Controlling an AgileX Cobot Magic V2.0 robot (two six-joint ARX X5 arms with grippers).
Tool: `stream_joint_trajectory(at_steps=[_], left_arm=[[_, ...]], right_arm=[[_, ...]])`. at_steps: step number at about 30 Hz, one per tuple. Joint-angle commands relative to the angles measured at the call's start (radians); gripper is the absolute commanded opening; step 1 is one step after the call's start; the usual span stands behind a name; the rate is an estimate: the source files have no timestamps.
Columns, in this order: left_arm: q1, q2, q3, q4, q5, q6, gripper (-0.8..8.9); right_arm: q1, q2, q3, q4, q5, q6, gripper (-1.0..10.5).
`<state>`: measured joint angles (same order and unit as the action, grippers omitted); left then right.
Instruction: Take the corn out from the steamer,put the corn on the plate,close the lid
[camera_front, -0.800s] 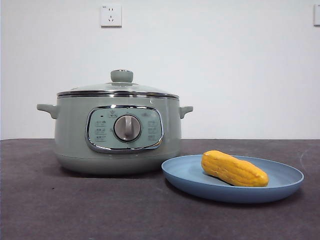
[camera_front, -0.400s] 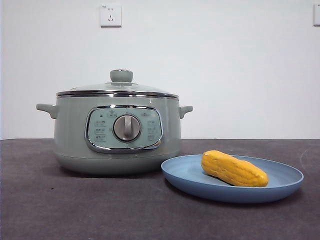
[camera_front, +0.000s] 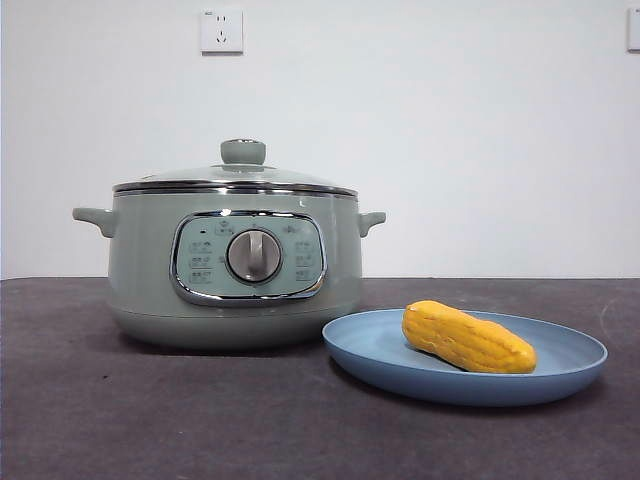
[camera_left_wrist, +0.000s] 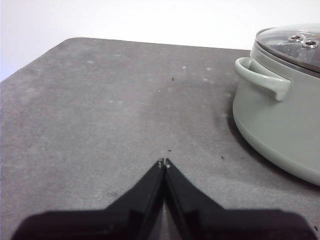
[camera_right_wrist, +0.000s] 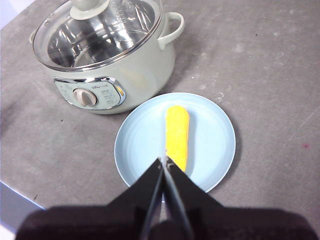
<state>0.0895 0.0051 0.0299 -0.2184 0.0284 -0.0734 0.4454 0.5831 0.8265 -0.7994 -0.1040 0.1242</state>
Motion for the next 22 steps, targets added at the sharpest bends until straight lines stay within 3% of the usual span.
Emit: stream_joint_trajectory(at_steps=[1,6,10,14,18,22], left_arm=[[0.004,-0.003,-0.015,0.006,-0.001,-0.01,-0.03],[0.004,-0.003,-0.015,0.006,-0.001,-0.01,-0.03],[0.004,-0.003,-0.014,0.006,0.0,-0.01,-0.03],[0.004,-0.003,-0.014,0.006,-0.001,-0.01,-0.03],[0.004,-0.003,-0.015,0.006,0.0,-0.01,-0.03],[0.004,-0.003,-0.015,0.006,-0.001,-0.01,-0.03]], right_arm=[[0.002,-0.001,-0.008,0.005,0.002,0.01,0.0],[0.002,-0.001,-0.008,0.005,0.005,0.01,0.0],[-0.015,-0.011,-0.008,0.009,0.013,-0.037,0.0],[-0.101,-0.047,-0.011,0.038,0.08,-0.013,0.0],[-0.224,-0.098,-0.042,0.078,0.08,-0.009,0.0],[-0.32,-0.192,-0.165,0.219,0.076,-0.005,0.0]])
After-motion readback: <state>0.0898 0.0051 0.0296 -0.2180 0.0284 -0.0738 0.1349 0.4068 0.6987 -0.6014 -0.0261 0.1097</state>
